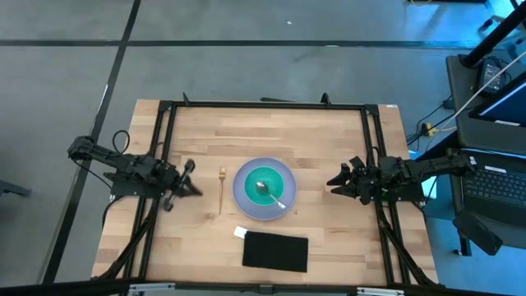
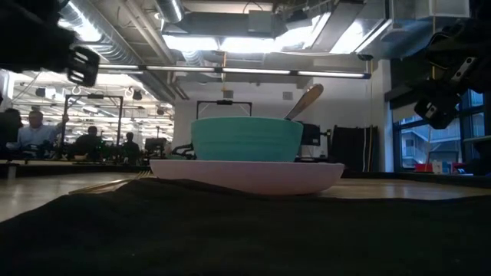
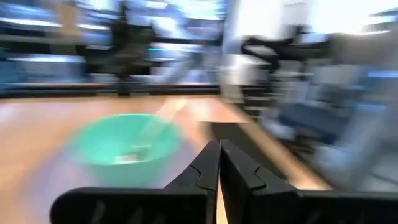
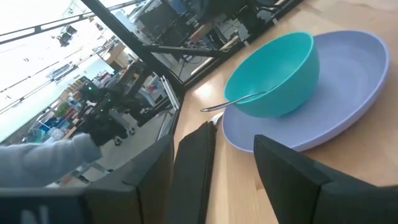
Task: Set table place
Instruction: Return to Home Position
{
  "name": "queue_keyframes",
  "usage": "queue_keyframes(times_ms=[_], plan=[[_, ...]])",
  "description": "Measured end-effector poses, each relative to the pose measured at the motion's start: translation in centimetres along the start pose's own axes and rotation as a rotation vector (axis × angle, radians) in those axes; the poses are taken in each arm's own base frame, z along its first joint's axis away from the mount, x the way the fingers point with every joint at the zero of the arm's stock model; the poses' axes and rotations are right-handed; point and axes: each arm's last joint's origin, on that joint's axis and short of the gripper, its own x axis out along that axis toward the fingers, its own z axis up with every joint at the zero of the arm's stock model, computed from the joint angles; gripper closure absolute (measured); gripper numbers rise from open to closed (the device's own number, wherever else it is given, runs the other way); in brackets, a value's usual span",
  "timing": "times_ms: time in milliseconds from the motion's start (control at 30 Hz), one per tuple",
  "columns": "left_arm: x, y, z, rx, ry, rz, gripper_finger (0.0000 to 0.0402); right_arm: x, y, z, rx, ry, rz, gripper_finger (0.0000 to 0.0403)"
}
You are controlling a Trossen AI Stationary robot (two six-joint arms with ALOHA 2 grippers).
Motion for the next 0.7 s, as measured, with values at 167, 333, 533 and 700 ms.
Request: queue_keyframes(times_ms=[167,333,533,700], plan=[[-0.14,0.93,-0.01,0.070,-0.006,0.312,0.0382,0.00,0.01,0.01,-0.003,-0.001,0.000,0.0179],[-0.15,1.11,-0.01,0.229,0.021,0.342,0.0371,0.00,0.01,0.01,-0.004,-0.001,0.000,0.0179],[-0.15,1.11,-0.01,0.228,0.021,0.343,0.0358,0.00,0.01,0.01,-0.004,-0.001,0.000,0.0179],[-0.15,1.11,-0.01,0.228,0.021,0.343,0.0348,0.00,0.01,0.01,-0.004,-0.001,0.000,0.0179]])
